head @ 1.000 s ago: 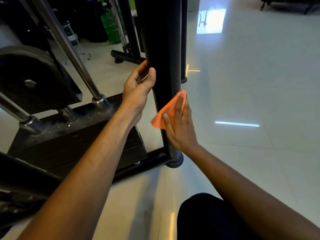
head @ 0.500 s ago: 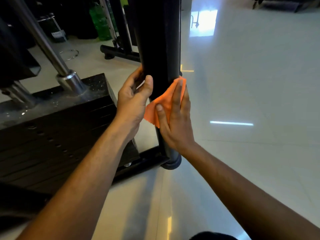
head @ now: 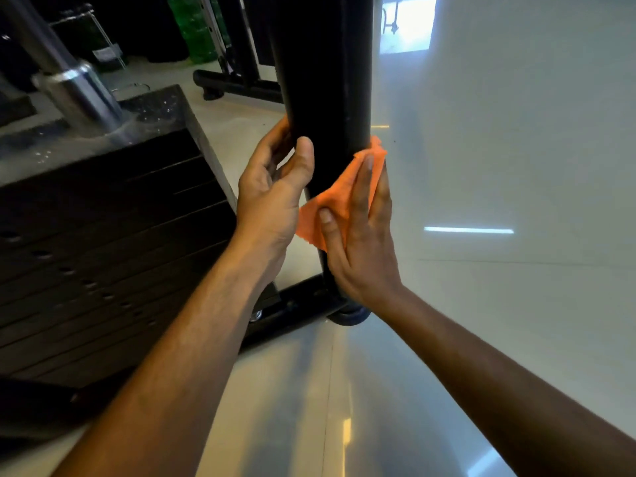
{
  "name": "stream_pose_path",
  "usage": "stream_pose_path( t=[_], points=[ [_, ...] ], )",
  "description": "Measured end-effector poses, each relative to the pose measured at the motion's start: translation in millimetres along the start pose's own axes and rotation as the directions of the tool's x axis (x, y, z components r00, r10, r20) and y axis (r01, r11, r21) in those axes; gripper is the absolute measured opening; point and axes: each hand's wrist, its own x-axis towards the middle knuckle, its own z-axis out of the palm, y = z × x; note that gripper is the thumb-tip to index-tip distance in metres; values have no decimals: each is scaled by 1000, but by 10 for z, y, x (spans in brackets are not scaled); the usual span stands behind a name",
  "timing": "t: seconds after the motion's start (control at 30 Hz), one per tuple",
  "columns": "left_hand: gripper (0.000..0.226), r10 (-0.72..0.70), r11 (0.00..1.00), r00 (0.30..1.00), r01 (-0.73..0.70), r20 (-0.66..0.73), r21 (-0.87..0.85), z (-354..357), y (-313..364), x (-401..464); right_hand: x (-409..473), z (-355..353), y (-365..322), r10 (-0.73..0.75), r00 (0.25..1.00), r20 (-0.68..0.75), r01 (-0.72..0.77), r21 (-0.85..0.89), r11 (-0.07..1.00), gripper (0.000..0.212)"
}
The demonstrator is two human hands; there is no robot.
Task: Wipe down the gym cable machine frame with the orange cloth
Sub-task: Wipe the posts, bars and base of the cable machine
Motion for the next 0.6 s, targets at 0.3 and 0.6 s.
stream_pose_path(
  t=[0.3,0.6],
  points=[
    [49,15,999,1000,-14,3,-48,-5,-362,-37,-368,150,200,29,997,75,-26,-34,999,99],
    [41,-31,998,999,31,8,-48,-38,-626,-180,-954,399,569,55,990,128,-45,-80,996,105]
  ],
)
